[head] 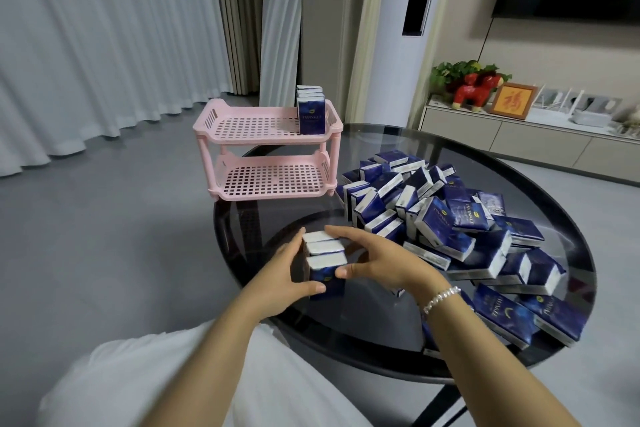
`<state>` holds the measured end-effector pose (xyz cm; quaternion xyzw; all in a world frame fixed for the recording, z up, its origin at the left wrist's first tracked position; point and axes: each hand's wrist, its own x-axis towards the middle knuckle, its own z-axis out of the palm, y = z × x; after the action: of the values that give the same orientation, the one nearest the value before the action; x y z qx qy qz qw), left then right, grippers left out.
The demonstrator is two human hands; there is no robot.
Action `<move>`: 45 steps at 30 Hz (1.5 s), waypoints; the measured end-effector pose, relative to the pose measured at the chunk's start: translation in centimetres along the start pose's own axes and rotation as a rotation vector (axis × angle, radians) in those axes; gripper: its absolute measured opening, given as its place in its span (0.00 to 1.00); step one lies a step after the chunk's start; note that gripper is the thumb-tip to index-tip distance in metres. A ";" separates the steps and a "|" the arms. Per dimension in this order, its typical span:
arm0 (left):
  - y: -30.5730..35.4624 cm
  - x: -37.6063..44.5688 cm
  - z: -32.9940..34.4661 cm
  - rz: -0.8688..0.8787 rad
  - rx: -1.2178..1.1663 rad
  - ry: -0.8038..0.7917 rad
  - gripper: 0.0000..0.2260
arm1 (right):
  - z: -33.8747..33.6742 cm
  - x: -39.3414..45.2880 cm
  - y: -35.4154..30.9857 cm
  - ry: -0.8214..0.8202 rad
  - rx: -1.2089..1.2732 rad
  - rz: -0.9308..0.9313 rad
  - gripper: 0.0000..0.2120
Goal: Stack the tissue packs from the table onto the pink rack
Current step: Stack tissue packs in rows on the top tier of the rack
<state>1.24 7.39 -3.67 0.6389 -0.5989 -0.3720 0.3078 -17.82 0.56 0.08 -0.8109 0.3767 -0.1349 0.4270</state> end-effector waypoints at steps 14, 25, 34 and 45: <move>2.6 2.9 -2.9 0.055 0.041 0.052 0.39 | -3.1 3.7 -2.0 0.085 -0.146 -0.066 0.33; 8.0 9.5 -9.8 0.182 -0.013 0.173 0.40 | -10.6 9.3 -8.1 0.201 -0.232 -0.165 0.32; 11.2 15.7 -14.4 0.200 -0.060 0.241 0.27 | -14.9 16.3 -9.9 0.269 -0.200 -0.157 0.30; 9.4 19.5 -14.3 0.147 0.033 0.215 0.33 | -14.6 20.3 -7.8 0.308 -0.251 -0.105 0.30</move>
<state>8.41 -13.60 9.78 0.6344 -0.6136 -0.2682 0.3861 -8.08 -20.06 12.95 -0.8460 0.4088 -0.2315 0.2522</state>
